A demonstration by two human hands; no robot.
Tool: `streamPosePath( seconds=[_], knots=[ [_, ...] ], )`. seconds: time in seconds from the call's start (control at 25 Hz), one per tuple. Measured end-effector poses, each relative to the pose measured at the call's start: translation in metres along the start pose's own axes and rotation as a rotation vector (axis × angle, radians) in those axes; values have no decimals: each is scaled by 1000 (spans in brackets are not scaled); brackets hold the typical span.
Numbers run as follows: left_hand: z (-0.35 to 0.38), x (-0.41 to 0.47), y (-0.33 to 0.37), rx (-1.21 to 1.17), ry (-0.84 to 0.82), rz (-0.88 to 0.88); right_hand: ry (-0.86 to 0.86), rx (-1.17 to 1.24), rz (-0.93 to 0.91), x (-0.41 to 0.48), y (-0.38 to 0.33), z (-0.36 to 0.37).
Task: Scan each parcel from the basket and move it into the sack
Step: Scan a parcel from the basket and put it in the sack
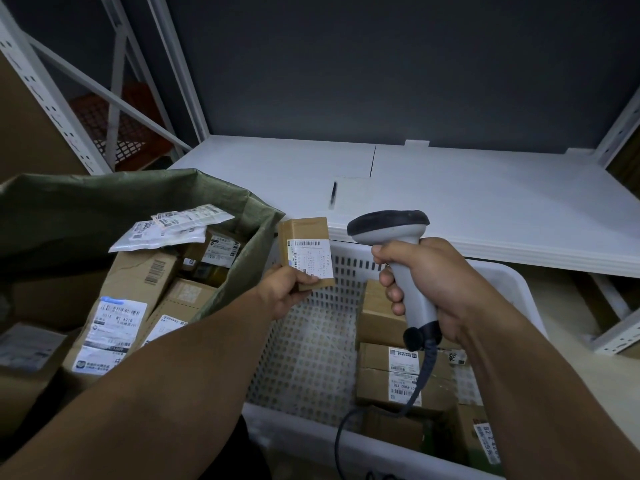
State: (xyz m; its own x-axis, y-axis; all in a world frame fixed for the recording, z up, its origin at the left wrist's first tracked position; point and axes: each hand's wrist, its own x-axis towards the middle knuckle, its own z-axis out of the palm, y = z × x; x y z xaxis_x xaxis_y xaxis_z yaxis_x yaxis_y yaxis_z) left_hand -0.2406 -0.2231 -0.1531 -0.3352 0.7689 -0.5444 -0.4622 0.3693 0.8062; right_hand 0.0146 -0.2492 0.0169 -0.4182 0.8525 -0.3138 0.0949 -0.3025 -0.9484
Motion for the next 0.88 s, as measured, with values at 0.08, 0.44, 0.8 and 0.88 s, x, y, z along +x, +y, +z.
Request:
streamPosePath(
  seconds=[0.08, 0.44, 0.8, 0.88],
  knots=[
    [1, -4, 2, 4, -2, 5, 0, 1, 0, 0, 1, 0],
    [3, -17, 8, 7, -3, 4, 15, -8, 6, 3, 1, 6],
    [6, -49, 25, 30, -37, 48, 56, 15, -42, 0, -2, 18],
    [9, -63, 29, 12, -39, 40, 78, 26, -55, 1, -3, 25]
  ],
)
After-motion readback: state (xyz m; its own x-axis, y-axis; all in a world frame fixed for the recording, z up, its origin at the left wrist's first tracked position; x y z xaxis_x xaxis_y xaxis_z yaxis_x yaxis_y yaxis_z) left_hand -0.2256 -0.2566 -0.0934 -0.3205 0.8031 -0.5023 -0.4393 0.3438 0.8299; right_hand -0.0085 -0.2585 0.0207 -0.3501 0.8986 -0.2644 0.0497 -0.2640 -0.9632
